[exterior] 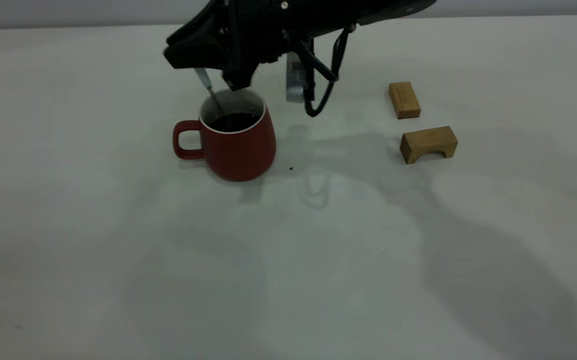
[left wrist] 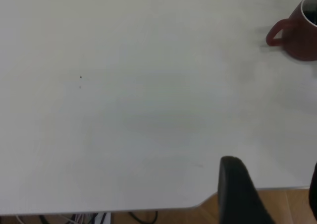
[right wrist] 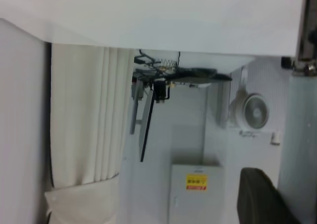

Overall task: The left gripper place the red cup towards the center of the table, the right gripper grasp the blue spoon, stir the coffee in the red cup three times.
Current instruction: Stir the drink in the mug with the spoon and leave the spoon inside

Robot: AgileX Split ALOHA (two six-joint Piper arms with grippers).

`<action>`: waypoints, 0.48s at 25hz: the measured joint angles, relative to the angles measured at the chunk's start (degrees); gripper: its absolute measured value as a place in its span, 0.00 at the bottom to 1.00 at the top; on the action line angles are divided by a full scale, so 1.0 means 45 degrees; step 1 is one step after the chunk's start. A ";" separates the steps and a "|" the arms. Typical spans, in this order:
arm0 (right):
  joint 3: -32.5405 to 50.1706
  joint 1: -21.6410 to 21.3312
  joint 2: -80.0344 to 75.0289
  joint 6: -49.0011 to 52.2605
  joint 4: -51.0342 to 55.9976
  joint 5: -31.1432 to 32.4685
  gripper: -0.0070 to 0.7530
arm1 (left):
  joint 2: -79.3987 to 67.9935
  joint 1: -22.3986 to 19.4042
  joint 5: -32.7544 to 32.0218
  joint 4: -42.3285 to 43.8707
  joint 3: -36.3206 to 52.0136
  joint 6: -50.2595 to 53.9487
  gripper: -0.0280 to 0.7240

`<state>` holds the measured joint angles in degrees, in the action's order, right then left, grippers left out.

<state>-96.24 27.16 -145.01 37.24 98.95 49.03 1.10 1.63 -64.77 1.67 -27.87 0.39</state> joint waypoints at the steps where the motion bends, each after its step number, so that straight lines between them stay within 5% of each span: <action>1: 0.0000 -0.0136 -0.0044 0.0045 -0.0339 0.0000 0.19 | 0.0000 0.0000 0.0000 0.0000 0.0000 0.0000 0.60; 8: 0.0000 -0.0658 -0.0117 0.3025 -0.1410 0.0989 0.19 | 0.0000 0.0000 0.0000 0.0000 0.0000 0.0000 0.60; 12: 0.0000 -0.0265 -0.0117 0.1511 -0.0340 0.1027 0.19 | 0.0000 0.0000 0.0000 0.0000 0.0000 0.0000 0.60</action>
<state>-96.24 25.97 -145.53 44.03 97.42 53.65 1.10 1.63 -64.77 1.67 -27.87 0.39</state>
